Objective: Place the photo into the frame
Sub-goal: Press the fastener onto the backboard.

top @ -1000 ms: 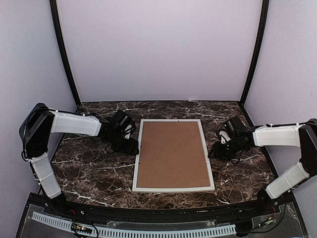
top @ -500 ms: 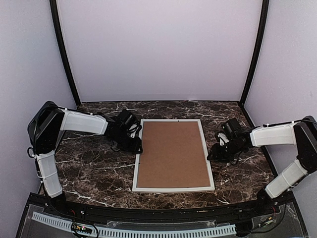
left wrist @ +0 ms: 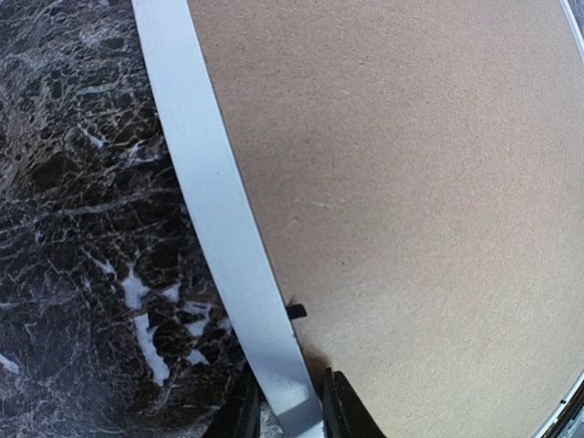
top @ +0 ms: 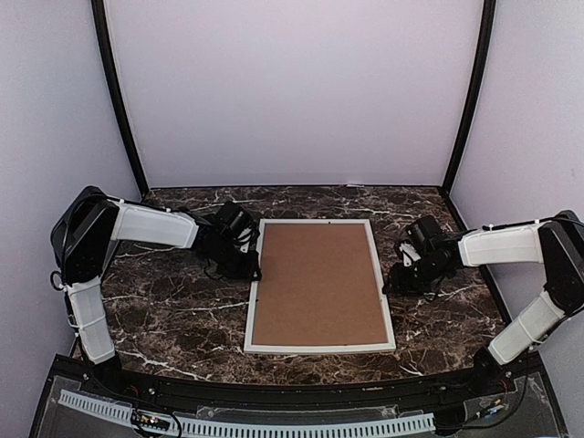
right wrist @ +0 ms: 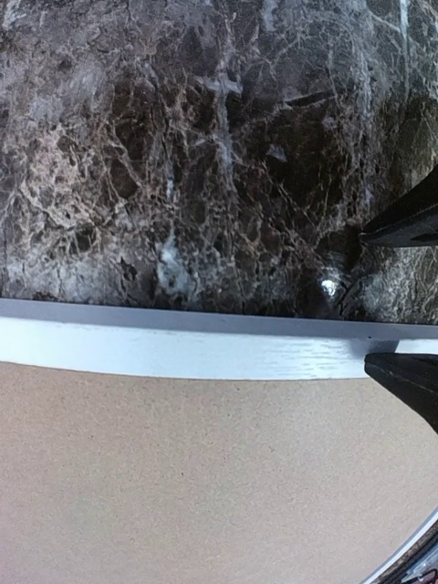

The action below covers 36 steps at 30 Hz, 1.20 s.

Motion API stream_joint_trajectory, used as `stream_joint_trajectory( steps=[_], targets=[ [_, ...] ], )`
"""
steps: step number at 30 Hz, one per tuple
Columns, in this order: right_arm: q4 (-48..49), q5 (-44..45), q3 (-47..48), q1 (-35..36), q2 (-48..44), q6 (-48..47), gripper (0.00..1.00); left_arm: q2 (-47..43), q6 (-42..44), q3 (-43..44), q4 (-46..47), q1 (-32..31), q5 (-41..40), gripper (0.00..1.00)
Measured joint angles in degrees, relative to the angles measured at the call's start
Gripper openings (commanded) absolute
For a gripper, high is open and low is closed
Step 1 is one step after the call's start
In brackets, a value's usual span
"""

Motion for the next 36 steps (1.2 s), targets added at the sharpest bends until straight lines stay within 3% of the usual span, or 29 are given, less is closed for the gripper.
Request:
stream_joint_trajectory(
  steps=[10, 36],
  targets=[
    [-2.49, 0.90, -0.24, 1.31, -2.78, 0.04, 0.40, -0.02, -2.99, -0.96, 3.04, -0.24, -0.24, 0.18],
    [-4.50, 3.15, -2.64, 5.31, -5.01, 2.36, 0.37, -0.02, -4.07, -1.27, 4.22, -0.55, -1.27, 0.18]
  ],
)
